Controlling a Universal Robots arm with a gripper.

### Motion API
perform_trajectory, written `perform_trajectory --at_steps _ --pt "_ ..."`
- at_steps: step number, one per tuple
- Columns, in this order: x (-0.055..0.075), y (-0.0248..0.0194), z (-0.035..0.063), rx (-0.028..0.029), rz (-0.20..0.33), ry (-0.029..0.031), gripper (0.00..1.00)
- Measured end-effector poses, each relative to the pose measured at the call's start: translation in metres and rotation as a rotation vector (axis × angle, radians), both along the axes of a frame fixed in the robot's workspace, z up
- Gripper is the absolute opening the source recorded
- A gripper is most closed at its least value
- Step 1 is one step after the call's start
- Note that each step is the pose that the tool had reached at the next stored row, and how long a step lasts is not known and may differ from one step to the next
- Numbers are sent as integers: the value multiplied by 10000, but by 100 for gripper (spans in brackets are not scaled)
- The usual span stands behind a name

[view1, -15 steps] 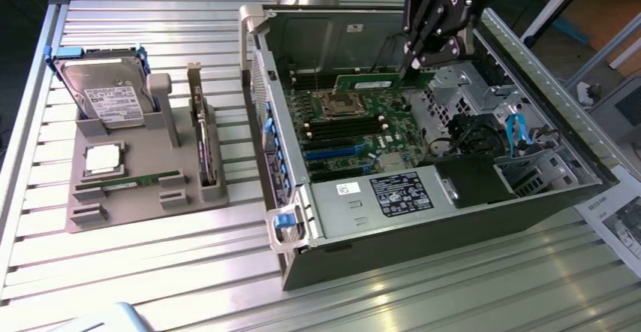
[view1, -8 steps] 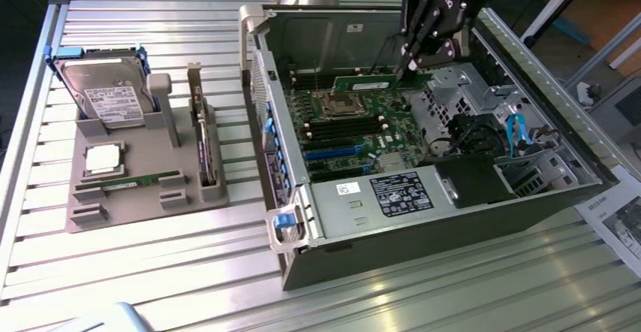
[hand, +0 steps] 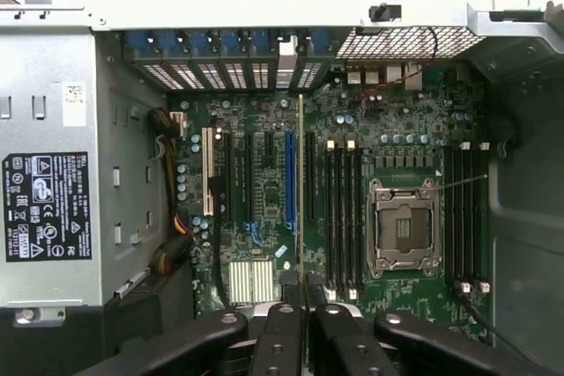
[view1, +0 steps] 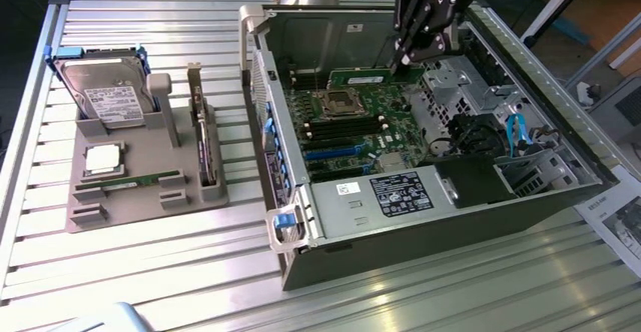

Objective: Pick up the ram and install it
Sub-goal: 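Pick up the ram and move it above insertion slot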

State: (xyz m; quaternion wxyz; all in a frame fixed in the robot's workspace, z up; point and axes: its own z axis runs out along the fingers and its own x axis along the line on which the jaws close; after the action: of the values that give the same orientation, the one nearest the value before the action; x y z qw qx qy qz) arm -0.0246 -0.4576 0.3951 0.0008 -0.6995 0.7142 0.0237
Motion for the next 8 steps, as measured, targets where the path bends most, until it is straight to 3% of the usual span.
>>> perform_trajectory --at_steps 3,7,8 --pt "0 45 -12 1 0 0 12" --pt "0 51 -12 0 0 0 12" --pt "-1 72 -13 0 -2 0 12"
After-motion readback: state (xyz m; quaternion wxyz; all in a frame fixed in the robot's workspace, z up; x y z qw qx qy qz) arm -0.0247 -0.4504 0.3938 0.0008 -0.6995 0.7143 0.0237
